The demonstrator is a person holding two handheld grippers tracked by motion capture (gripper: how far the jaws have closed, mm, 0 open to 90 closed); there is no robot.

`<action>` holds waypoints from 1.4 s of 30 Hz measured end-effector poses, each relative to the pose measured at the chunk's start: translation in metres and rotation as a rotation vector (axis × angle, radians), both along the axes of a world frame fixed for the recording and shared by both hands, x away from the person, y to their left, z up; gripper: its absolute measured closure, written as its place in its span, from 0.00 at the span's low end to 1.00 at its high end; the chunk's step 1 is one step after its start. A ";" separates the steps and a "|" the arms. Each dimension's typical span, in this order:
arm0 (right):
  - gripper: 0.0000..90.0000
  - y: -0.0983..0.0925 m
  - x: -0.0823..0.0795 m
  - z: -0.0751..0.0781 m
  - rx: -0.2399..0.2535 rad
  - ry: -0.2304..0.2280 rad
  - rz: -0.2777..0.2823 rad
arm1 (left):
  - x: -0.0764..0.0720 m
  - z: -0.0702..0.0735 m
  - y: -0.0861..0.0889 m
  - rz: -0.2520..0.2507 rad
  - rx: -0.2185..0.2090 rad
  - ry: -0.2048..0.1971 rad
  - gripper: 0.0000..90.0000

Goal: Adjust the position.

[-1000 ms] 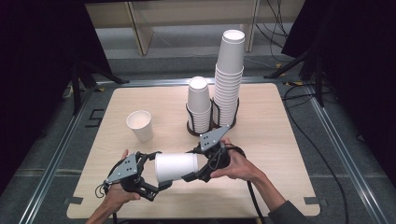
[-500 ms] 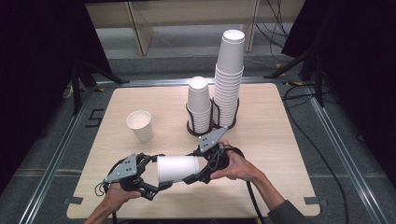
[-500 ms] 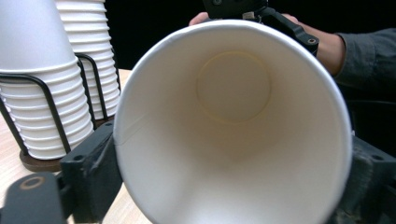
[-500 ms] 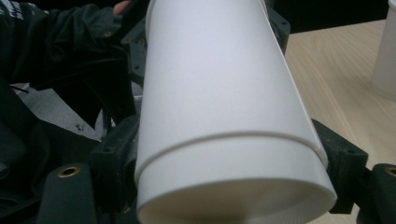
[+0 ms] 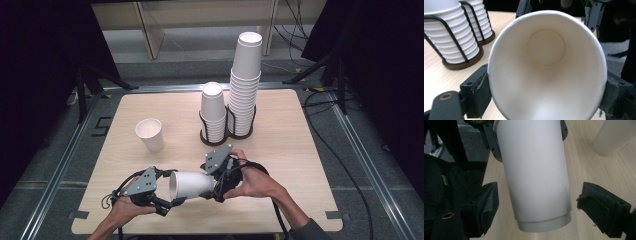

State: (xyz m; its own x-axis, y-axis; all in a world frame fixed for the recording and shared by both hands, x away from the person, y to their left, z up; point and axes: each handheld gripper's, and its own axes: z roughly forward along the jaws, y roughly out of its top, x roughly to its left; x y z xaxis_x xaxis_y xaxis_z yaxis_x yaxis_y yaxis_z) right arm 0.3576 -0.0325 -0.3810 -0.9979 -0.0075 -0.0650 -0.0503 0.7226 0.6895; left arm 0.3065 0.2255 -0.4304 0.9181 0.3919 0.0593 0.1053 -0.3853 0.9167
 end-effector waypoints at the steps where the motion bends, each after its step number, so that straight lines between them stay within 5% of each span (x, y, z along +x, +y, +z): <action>1: 0.17 0.003 -0.001 -0.001 -0.008 -0.008 0.004 | -0.001 0.001 -0.001 0.005 0.014 0.005 0.16; 12: 0.18 0.021 -0.008 -0.014 -0.069 -0.027 0.034 | -0.008 0.004 -0.009 -0.009 0.106 -0.022 0.16; 14: 0.18 0.026 -0.009 -0.016 -0.089 -0.056 0.055 | -0.010 0.004 -0.010 -0.011 0.102 -0.026 0.16; 18: 0.18 0.034 -0.013 -0.021 -0.101 -0.032 0.062 | -0.010 0.005 -0.012 -0.022 0.109 -0.032 0.16; 23: 0.24 0.036 -0.013 -0.025 -0.110 -0.057 0.080 | -0.011 0.004 -0.013 -0.033 0.095 -0.031 0.15; 32: 0.25 0.024 -0.003 -0.024 0.013 0.014 0.095 | -0.005 0.002 -0.003 -0.046 -0.094 -0.013 0.11; 35: 0.25 0.018 -0.002 -0.021 0.072 0.077 0.073 | -0.005 0.004 0.000 -0.022 -0.163 -0.006 0.11; 42: 0.25 0.006 0.004 -0.017 0.121 0.084 0.044 | -0.005 0.008 0.007 0.012 -0.228 -0.016 0.14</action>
